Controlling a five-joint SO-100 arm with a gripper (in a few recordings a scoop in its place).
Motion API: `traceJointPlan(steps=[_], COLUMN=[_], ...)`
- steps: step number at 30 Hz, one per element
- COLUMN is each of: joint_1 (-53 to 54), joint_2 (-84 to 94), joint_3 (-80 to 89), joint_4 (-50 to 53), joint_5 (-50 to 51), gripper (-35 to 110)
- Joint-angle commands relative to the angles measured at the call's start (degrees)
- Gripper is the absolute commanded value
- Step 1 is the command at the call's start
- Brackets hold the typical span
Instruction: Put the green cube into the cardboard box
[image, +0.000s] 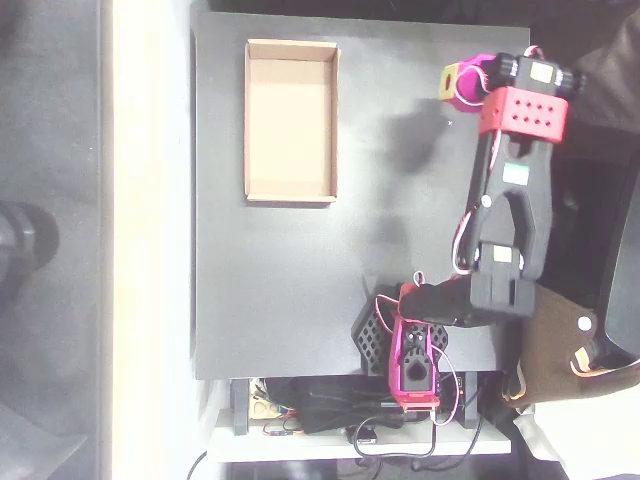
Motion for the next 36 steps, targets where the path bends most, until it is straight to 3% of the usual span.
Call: traceJointPlan(steps=[1, 10, 36], joint_1=[-0.09, -5.01, -34.54], joint_2=[8.17, 15.47, 13.97], joint_3=[-0.79, -4.83, -11.51], joint_4=[0.18, -0.79, -0.35], joint_5=[0.53, 0.44, 0.88], gripper=[9, 9, 9])
